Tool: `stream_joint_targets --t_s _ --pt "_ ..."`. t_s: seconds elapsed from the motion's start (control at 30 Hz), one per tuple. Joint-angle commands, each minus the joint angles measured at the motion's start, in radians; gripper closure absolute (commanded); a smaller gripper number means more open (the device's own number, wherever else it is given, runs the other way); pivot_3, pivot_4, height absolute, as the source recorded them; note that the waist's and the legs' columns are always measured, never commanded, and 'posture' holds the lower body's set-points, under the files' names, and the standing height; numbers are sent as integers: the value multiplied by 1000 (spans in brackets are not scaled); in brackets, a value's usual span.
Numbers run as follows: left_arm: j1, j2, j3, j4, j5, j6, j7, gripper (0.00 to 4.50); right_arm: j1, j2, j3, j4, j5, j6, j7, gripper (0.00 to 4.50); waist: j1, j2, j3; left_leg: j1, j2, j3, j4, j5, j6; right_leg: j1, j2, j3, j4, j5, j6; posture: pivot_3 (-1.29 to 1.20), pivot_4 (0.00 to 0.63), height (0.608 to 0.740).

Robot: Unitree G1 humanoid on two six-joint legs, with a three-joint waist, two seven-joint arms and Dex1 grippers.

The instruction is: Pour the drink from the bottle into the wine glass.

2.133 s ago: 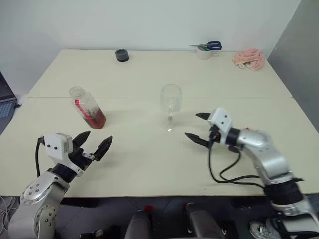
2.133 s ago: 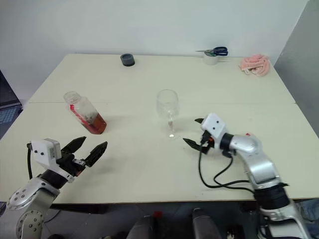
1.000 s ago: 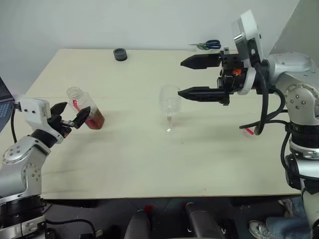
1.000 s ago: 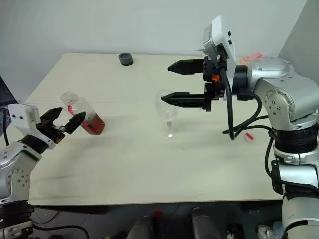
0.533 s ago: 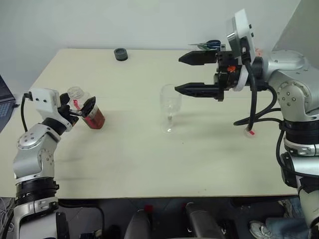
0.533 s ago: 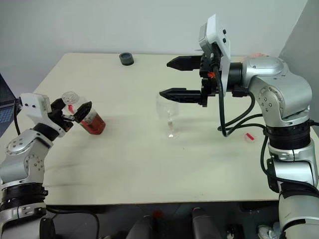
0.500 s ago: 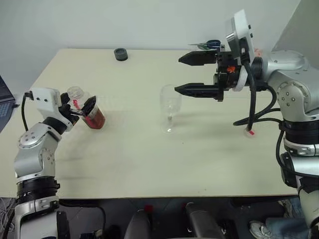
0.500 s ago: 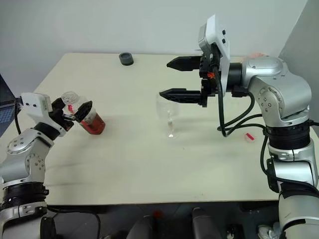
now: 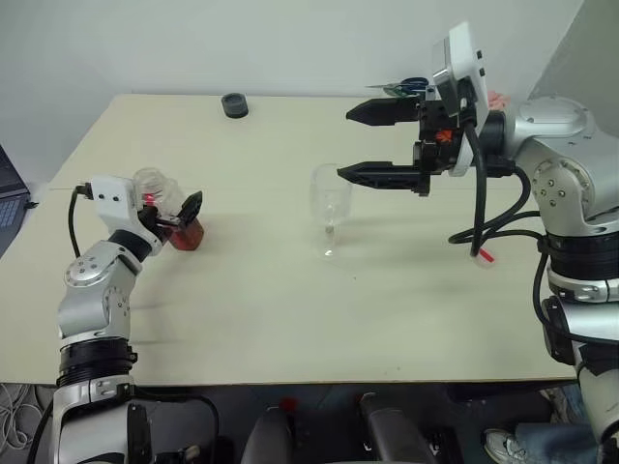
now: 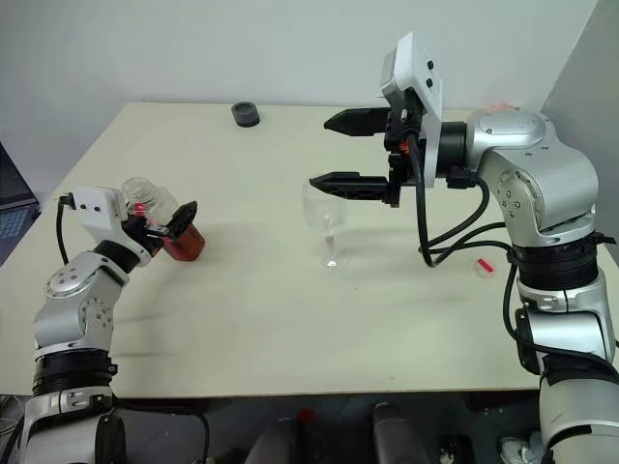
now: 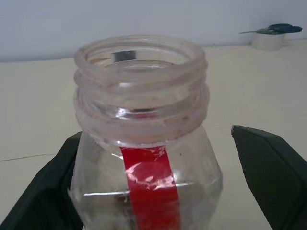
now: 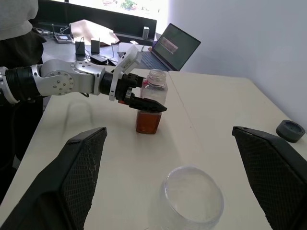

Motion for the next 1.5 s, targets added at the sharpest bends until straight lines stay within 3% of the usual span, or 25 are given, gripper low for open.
stream_joint_targets --t_s 0.03,0.33,0.77,1.03,1.2,1.3,1.5 --pt "32 -5 34 -98 -16 -10 23 0 -18 1 -8 -19 -8 -22 0 32 0 0 0 0 0 0 0 0 0 0 0 0 0 0 0 0 150 740" --pt "74 -33 46 -190 -26 -14 74 0 -12 10 -7 -25 -21 -27 -2 32 7 0 0 0 -1 -1 0 0 0 0 -1 -1 0 0 0 0 150 740" --pt "42 -51 33 -126 -2 -82 102 0 -10 16 -3 -24 -34 -36 9 32 10 0 0 0 -1 -1 0 0 0 0 -1 -1 0 0 0 0 150 740" --pt "4 -56 28 -70 6 -116 103 2337 -7 9 -5 -31 -34 -29 3 0 12 0 0 0 -1 -1 1 0 0 0 -1 -1 0 0 0 0 150 740" --pt "-11 -32 28 -66 -2 -114 81 2351 43 16 -75 -59 -7 -44 -45 0 15 0 0 0 -1 -1 1 0 0 1 -1 -2 0 0 0 0 150 740" --pt "-71 6 -77 -152 47 -104 5 2351 153 1 -168 -93 -18 -95 -113 0 22 -1 0 -1 -1 -2 1 0 0 1 -1 -3 0 0 0 0 150 740" --pt "-388 32 -235 -109 144 -121 -78 2351 501 -76 -428 -385 185 56 -198 0 68 -3 1 -14 -2 -12 11 0 0 -1 -2 -14 -2 1 1 0 150 740"
